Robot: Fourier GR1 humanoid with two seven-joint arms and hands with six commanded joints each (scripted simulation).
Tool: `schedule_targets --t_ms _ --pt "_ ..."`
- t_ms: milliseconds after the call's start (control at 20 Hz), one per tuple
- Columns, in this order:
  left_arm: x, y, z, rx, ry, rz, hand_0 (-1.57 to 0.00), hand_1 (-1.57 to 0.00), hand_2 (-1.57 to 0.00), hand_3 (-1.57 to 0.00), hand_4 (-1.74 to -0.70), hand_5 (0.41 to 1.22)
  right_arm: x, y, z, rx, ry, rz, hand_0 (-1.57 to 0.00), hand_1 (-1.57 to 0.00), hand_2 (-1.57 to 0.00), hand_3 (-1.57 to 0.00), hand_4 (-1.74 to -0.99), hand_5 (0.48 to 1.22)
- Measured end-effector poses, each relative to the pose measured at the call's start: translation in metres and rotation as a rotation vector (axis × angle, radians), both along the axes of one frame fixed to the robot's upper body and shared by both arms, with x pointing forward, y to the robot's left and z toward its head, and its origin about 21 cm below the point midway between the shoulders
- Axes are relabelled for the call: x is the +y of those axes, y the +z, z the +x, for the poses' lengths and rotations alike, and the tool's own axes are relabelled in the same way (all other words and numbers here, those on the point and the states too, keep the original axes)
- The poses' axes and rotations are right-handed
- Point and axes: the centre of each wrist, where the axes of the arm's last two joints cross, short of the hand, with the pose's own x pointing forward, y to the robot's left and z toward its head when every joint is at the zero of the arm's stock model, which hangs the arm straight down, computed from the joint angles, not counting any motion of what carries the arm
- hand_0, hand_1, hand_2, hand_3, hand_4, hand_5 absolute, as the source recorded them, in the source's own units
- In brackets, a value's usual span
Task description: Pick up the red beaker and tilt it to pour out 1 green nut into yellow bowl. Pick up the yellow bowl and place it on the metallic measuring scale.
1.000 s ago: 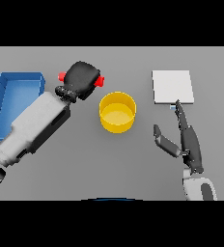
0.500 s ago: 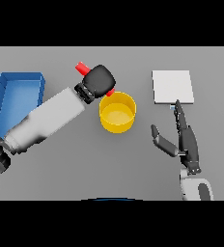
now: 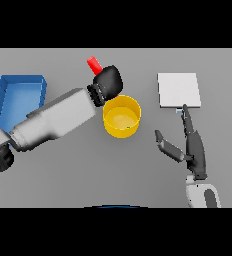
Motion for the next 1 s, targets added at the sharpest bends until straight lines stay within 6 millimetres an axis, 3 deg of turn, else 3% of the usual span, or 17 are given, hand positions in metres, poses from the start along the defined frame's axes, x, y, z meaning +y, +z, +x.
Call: schedule_targets --t_ms 100,500,650,700,750,850,1000 --pt "-0.006 0.010 0.002 -0.023 -0.014 0.068 -1.57 -1.57 -1.57 -1.57 -1.73 1.221 0.000 0.000 0.003 0.009 -0.012 -0.023 0.00 0.00 0.00 0.00 -1.225 0.583" --pt "-0.022 0.009 0.002 -0.088 -0.139 0.233 -1.57 -1.57 -1.57 -1.57 -1.73 1.221 0.002 -0.004 -0.002 -0.022 0.003 -0.040 0.00 0.00 0.00 0.00 -1.207 0.594" --pt "-0.021 0.046 0.014 -0.107 -0.126 0.226 -1.57 -1.57 -1.57 -1.57 -1.73 1.221 0.003 -0.001 -0.001 -0.025 0.002 -0.037 0.00 0.00 0.00 0.00 -1.209 0.592" --pt "-0.018 0.060 0.020 -0.137 -0.121 0.204 -1.57 -1.57 -1.57 -1.49 -1.73 1.221 0.001 0.000 0.000 -0.037 0.003 -0.041 0.00 0.00 0.00 0.00 -1.203 0.592" --pt "-0.015 0.074 0.023 -0.161 -0.117 0.179 -1.57 -1.57 -1.40 -1.51 -1.68 1.221 0.001 0.001 0.003 -0.030 -0.003 -0.044 0.00 0.00 0.00 0.00 -1.201 0.592" --pt "-0.010 0.106 0.034 -0.209 -0.078 0.117 -1.57 -1.57 -1.46 -1.04 -1.70 1.221 0.002 -0.001 0.004 -0.030 -0.002 -0.040 0.00 0.00 0.00 0.00 -1.186 0.596" --pt "0.004 0.158 0.048 -0.262 0.008 0.003 -1.57 -1.57 -1.51 -1.30 -1.71 1.221 0.005 -0.001 0.004 -0.044 0.019 -0.013 0.00 0.00 0.00 0.00 -1.182 0.593"
